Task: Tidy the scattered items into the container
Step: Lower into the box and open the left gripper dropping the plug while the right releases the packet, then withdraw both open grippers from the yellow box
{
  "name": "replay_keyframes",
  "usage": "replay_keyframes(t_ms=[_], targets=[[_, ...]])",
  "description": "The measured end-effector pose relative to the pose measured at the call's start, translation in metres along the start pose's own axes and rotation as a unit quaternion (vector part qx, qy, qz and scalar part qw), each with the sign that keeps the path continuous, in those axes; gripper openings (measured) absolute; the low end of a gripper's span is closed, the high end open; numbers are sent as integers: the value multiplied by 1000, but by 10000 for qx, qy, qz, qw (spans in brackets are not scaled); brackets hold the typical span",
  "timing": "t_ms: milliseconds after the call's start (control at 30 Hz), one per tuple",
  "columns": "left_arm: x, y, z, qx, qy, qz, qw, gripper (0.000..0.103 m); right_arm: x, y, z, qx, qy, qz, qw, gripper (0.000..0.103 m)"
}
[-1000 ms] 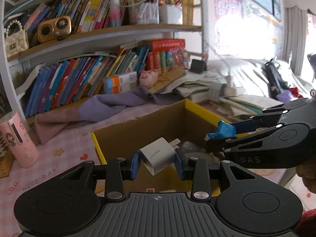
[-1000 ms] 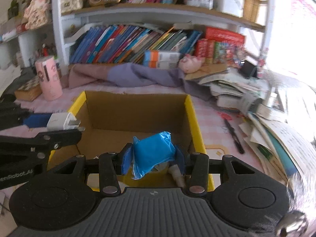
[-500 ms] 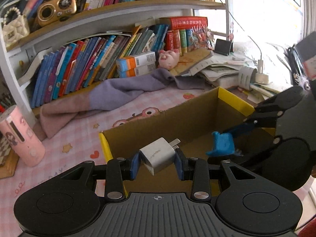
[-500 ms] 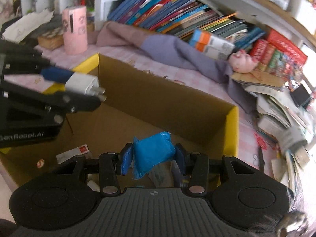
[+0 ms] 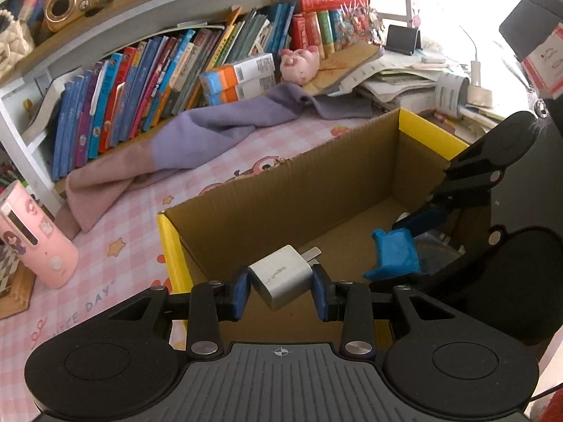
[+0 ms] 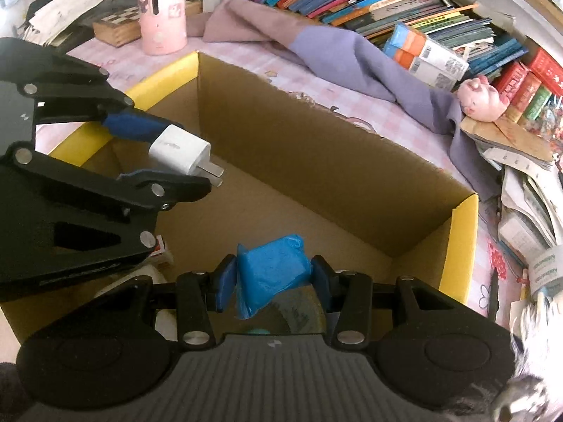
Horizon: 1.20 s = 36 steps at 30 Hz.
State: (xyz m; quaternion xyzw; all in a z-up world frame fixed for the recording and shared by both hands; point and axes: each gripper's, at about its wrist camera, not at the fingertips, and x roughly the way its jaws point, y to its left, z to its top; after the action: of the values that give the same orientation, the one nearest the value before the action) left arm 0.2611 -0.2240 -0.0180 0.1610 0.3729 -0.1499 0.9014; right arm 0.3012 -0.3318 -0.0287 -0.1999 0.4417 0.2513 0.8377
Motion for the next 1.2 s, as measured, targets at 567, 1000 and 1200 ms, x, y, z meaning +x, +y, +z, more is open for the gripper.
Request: replay_keyframes(t_ms=[567, 1000, 1200], targets=[[-67, 8, -13, -477, -924, 433, 9936, 78, -41, 7, -12, 426, -748, -231, 9960, 64], [-146, 22, -61, -1156, -1484, 614, 9802, 92, -110, 61, -37, 1007, -1672, -868, 9769, 68], [-172, 27, -92, -1296, -1493, 654, 9781, 96, -129, 94, -55, 1153, -1803, -982, 9719, 72]])
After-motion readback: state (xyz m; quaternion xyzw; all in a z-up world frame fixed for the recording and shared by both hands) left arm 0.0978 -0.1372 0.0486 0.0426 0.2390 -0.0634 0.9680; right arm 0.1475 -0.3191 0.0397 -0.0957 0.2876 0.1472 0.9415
